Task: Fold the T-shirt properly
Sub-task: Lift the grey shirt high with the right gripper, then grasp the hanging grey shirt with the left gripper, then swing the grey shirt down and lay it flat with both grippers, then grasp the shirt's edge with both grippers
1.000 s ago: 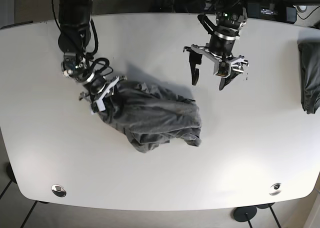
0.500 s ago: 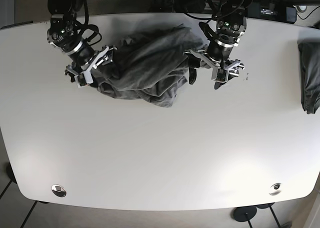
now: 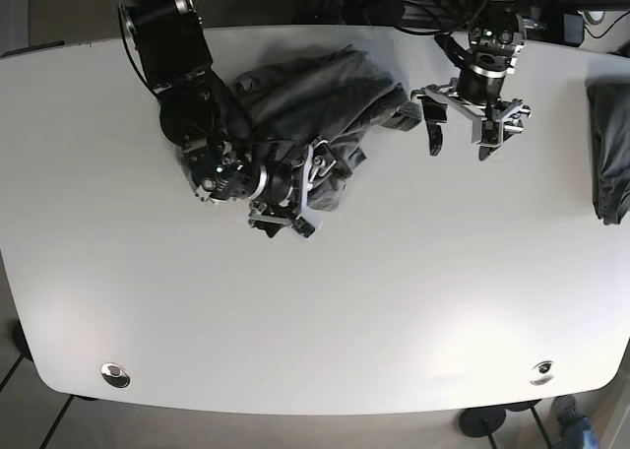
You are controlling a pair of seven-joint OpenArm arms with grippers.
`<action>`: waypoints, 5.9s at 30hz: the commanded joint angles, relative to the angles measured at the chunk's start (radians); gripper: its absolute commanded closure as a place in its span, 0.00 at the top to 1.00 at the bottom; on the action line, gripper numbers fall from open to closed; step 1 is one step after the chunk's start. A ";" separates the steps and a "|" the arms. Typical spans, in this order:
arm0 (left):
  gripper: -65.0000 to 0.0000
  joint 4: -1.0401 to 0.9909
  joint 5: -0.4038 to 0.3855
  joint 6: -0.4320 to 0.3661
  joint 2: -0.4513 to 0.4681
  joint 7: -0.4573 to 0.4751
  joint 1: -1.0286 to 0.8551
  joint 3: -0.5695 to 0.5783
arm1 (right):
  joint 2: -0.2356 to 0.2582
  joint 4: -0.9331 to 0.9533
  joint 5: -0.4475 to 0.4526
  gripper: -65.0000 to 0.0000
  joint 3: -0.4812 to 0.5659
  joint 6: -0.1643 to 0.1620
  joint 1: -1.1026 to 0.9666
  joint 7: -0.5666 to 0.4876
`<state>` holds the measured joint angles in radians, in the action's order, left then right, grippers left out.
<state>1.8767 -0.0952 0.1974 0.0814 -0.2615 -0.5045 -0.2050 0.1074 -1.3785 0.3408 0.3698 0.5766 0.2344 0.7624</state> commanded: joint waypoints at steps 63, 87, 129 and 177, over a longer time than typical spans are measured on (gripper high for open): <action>0.00 -0.865 0.002 0.075 -0.027 0.057 0.640 0.482 | -0.077 -0.352 0.010 0.05 -0.409 -0.073 0.492 0.035; 0.00 -0.076 0.004 0.239 0.266 -0.632 1.317 -0.058 | -0.007 0.023 0.019 0.05 -0.630 -0.149 0.839 -0.082; 0.48 0.071 0.002 0.501 -0.070 -0.500 0.120 -0.457 | -0.022 -0.309 0.171 0.05 -0.765 -0.140 -0.478 -0.076; 0.48 -0.015 -0.254 0.501 0.182 -0.611 0.383 -0.316 | -0.038 0.123 0.287 0.68 -0.160 -0.134 -0.046 -0.082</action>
<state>1.8454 -0.3367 0.6971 0.2504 -0.8928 -0.1280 -0.5182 0.0715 -1.2381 0.6106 0.2104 0.4343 0.1757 0.6876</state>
